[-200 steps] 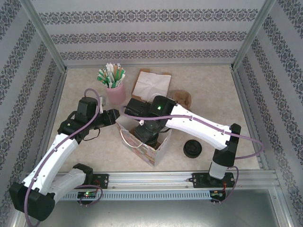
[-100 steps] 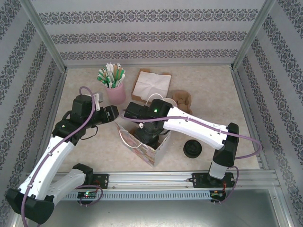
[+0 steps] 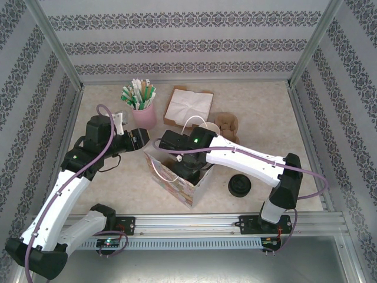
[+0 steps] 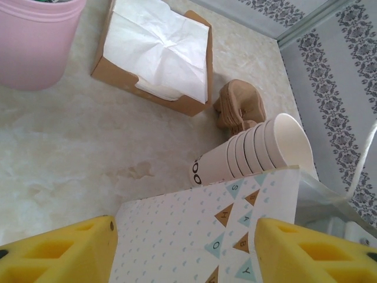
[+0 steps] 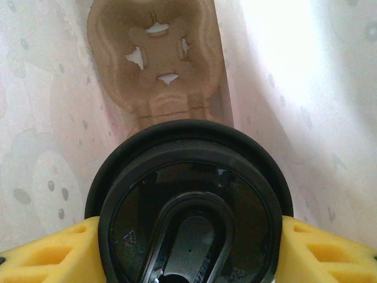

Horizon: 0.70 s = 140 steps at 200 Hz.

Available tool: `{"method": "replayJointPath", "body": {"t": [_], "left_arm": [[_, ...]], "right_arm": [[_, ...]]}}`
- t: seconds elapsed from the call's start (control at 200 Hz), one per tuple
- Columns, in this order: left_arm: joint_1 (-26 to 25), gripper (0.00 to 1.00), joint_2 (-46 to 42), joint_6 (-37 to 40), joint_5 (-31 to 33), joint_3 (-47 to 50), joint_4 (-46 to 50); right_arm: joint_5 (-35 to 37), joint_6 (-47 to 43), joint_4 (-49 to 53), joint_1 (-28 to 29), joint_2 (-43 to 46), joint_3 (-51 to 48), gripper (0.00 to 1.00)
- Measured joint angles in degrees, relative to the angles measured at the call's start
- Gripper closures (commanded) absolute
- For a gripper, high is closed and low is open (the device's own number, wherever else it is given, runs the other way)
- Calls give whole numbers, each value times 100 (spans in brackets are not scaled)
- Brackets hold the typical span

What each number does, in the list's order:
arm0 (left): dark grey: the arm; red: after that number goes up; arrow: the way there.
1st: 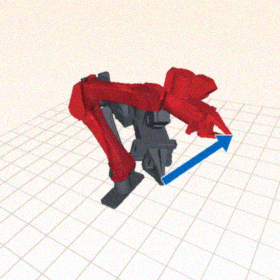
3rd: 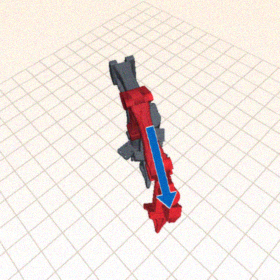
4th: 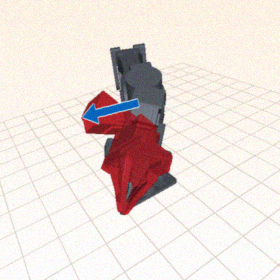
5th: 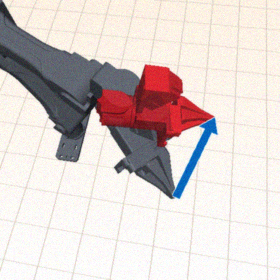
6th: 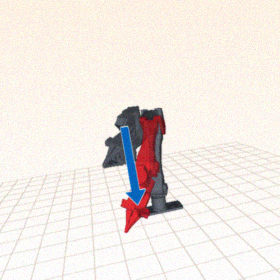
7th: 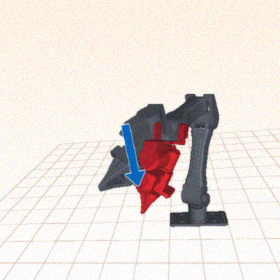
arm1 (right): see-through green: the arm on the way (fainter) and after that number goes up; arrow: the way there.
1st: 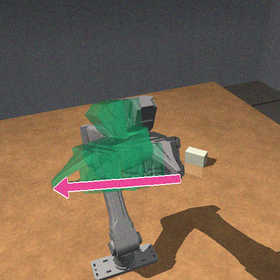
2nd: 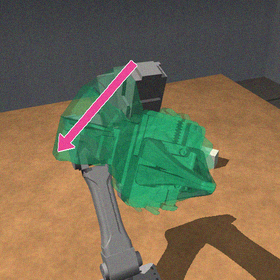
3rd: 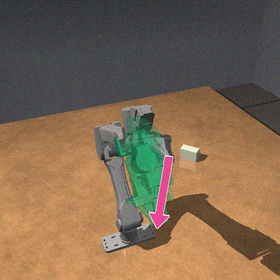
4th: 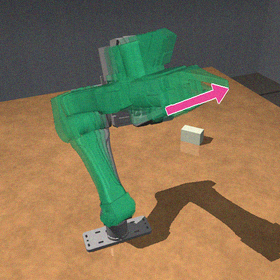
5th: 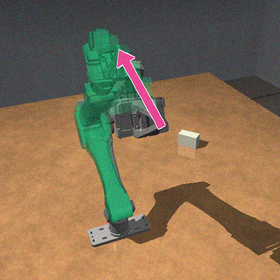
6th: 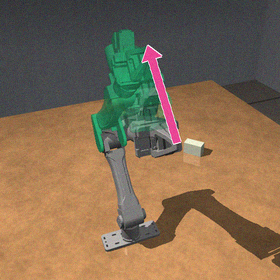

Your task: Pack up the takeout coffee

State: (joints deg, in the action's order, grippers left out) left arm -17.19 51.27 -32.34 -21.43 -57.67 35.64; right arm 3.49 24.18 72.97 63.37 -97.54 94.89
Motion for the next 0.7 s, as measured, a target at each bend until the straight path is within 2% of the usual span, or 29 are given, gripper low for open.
{"method": "replayJointPath", "body": {"t": [0.699], "left_arm": [[0, 30, 7, 111, -706, -85, -26]], "right_arm": [[-173, -13, -382, -28, 7, -374, 44]]}}
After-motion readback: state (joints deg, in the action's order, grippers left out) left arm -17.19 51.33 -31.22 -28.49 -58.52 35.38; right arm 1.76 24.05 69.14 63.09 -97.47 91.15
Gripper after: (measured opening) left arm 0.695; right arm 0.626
